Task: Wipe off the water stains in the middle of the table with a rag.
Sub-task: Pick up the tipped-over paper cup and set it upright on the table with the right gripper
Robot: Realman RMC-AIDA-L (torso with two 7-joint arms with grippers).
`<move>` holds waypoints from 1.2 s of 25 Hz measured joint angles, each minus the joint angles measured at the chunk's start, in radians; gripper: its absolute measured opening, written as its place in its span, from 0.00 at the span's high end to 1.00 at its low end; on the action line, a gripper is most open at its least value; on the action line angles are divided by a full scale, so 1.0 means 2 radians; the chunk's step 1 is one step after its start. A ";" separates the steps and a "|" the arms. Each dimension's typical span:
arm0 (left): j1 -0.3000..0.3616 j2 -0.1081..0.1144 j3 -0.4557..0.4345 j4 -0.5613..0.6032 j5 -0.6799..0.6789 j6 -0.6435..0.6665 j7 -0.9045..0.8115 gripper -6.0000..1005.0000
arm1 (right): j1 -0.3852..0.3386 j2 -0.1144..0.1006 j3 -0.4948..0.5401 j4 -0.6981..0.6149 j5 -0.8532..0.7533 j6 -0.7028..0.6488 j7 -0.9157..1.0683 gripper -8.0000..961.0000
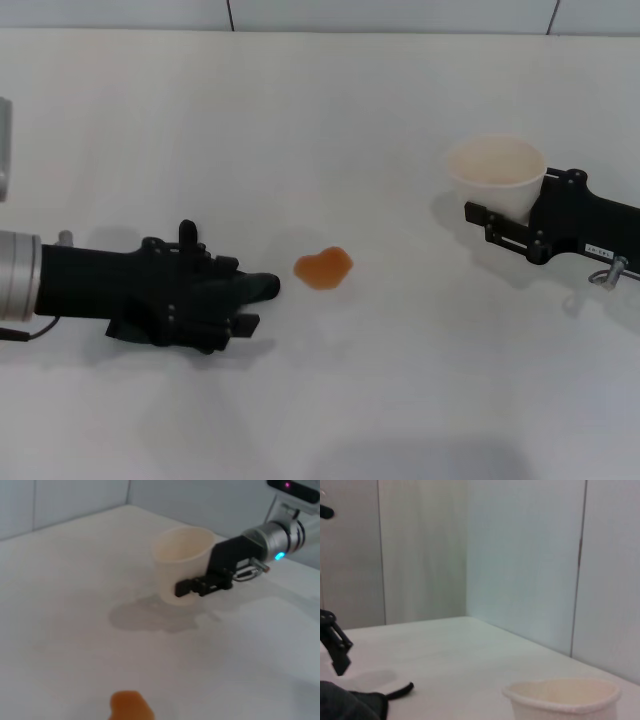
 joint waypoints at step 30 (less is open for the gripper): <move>-0.008 -0.003 0.046 -0.021 -0.005 -0.027 0.005 0.19 | 0.009 0.005 -0.002 0.117 0.061 0.035 -0.142 0.45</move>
